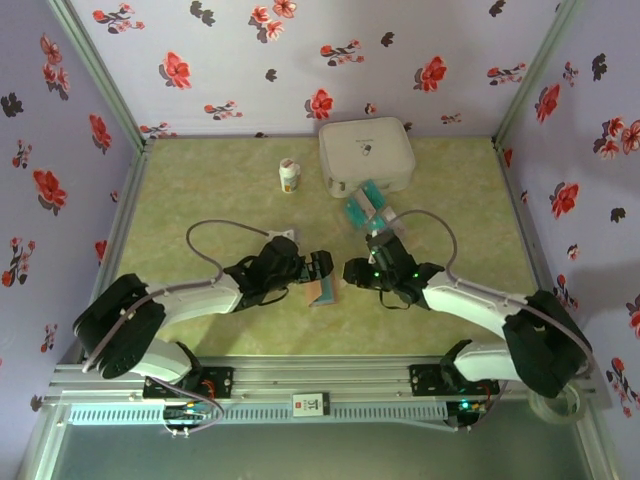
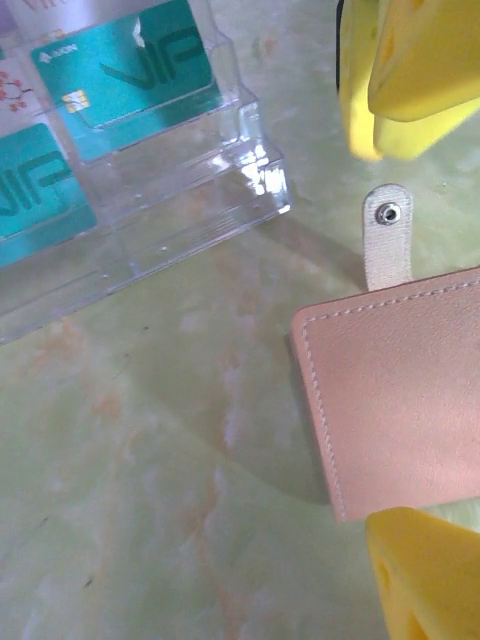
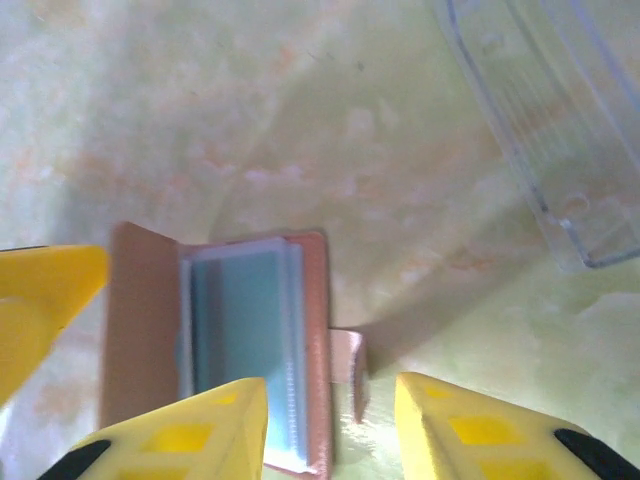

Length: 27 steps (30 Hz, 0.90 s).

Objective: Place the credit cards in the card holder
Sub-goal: Close the card holder at the center of the table.

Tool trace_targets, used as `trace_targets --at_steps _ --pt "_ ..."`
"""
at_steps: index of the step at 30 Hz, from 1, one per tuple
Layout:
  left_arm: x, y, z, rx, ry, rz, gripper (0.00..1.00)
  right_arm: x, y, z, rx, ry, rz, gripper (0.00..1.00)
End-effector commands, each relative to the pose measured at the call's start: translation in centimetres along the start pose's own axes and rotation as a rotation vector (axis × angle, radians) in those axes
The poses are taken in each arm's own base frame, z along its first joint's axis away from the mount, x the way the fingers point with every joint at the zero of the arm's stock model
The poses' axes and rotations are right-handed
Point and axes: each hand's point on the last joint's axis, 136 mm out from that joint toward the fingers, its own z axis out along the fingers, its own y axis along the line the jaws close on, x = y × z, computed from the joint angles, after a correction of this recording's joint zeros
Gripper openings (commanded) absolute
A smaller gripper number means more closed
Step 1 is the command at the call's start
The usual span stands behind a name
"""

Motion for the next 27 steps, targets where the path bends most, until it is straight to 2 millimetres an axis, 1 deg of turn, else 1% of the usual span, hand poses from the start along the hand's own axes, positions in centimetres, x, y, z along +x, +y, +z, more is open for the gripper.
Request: trace_targets --at_steps 1,3,5,8,10,14,16,18,20,22,23,25,27 --pt "-1.1 0.3 -0.7 -0.032 -0.016 0.029 1.00 -1.2 0.6 -1.9 0.021 -0.026 -0.042 0.39" --pt "-1.3 0.2 -0.8 -0.030 -0.018 0.026 1.00 -1.6 1.4 -2.8 -0.002 -0.032 -0.052 0.38" --pt "-1.7 0.2 -1.0 -0.032 -0.020 0.025 1.00 -1.8 2.3 -3.3 -0.031 -0.035 -0.062 0.36" --pt "-2.5 0.5 -1.4 -0.045 -0.031 0.018 1.00 -1.4 3.9 -3.7 -0.066 -0.022 -0.091 0.31" --pt "-3.4 1.2 -1.9 -0.070 -0.041 0.010 1.00 -1.0 5.3 -3.7 -0.088 -0.009 -0.119 0.27" --pt "-5.6 4.2 -3.1 -0.151 -0.068 -0.042 1.00 0.8 8.8 -3.1 -0.132 0.034 -0.205 0.21" --pt "-6.6 5.6 -3.9 -0.185 -0.086 -0.066 1.00 1.8 10.6 -2.6 -0.151 0.058 -0.251 0.20" --pt "-7.6 7.2 -4.7 -0.227 -0.106 -0.087 1.00 3.0 12.6 -1.8 -0.172 0.087 -0.300 0.19" --pt "-8.3 8.6 -5.4 -0.262 -0.118 -0.110 1.00 4.2 14.0 -0.6 -0.180 0.126 -0.335 0.18" --pt "-8.7 9.8 -5.9 -0.288 -0.131 -0.137 1.00 5.3 14.4 1.0 -0.163 0.170 -0.360 0.15" --pt "-8.9 10.1 -6.1 -0.295 -0.134 -0.143 1.00 5.7 14.2 2.0 -0.149 0.191 -0.363 0.12" --pt "-9.0 10.5 -6.4 -0.306 -0.133 -0.143 1.00 6.1 13.2 3.1 -0.109 0.207 -0.367 0.08" --pt "-8.9 10.5 -6.5 -0.313 -0.124 -0.130 1.00 5.8 11.7 3.5 -0.056 0.194 -0.367 0.06"
